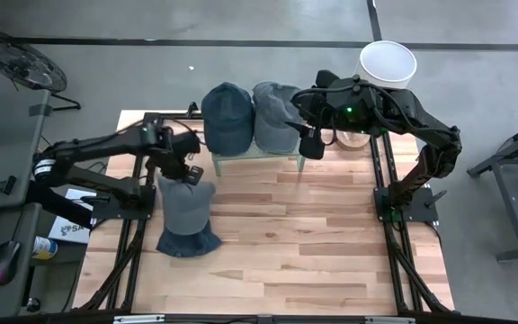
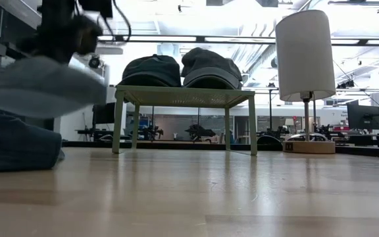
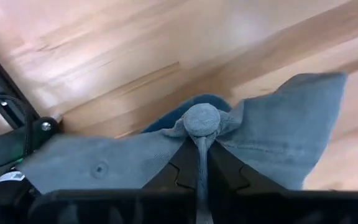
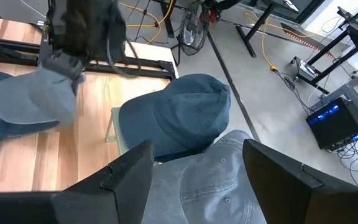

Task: Pick & Place hat
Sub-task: Stack the gray cap on the gray cap on the shelf

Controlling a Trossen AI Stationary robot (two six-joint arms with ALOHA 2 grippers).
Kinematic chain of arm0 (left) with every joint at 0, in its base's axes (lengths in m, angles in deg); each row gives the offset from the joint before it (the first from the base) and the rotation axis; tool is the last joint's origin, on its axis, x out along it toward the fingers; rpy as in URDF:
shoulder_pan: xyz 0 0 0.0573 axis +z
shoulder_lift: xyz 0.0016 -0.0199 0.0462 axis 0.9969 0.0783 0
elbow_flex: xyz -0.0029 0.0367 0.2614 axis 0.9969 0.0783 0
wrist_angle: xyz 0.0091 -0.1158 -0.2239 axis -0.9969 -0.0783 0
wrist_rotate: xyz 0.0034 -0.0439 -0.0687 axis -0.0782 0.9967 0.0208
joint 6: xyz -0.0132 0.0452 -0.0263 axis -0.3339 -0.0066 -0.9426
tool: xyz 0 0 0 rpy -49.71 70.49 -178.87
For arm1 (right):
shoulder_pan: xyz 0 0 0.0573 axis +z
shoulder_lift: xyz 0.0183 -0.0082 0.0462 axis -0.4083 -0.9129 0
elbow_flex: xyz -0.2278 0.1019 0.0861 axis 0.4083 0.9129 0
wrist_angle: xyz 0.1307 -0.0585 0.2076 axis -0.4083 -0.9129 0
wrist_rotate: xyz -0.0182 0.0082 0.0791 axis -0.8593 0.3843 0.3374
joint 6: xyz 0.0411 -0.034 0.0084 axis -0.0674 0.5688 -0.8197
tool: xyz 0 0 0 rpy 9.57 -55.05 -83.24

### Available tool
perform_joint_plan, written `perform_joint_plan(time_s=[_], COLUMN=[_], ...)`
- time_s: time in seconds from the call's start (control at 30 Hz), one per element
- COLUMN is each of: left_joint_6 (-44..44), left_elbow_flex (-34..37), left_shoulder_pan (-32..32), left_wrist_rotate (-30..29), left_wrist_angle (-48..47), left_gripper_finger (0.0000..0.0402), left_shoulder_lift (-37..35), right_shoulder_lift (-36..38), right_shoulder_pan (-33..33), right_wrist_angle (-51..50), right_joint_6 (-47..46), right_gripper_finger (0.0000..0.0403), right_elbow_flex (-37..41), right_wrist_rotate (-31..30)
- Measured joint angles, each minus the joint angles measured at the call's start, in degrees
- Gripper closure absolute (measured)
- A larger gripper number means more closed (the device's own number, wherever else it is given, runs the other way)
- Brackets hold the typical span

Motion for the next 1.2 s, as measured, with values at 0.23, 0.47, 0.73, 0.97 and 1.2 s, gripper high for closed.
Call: perform_joint_plan(time_s=[0.23,0.47,0.73,0.97,1.2], left_joint_6=[0.1,-0.7,2.1,8.3,17.0], left_elbow_flex=[-12.8,-22.6,-24.2,-24.2,-24.2], left_shoulder_pan=[-3.3,-10.5,-15.9,-18.5,-21.7], left_wrist_rotate=[-1.4,-8.0,-20.2,-21.0,-23.3], left_wrist_angle=[-4.1,-0.6,9.4,22.3,32.4], left_gripper_finger=[0.0397,0.0398,0.0399,0.04,0.04], left_shoulder_lift=[-1.0,-0.9,0.3,4.6,8.2], right_shoulder_lift=[0.0,0.0,0.0,0.0,-0.9], right_shoulder_pan=[0.0,0.0,0.0,0.0,0.0], right_wrist_angle=[0.0,0.9,5.2,8.2,6.4], right_joint_6=[-1.2,-5.7,-16.1,-25.0,-39.6], right_gripper_finger=[0.0164,0.0164,0.0164,0.0164,0.0165], right_elbow_flex=[0.0,0.0,0.0,0.0,0.0], right_wrist_rotate=[0.0,2.6,9.3,15.5,21.7])
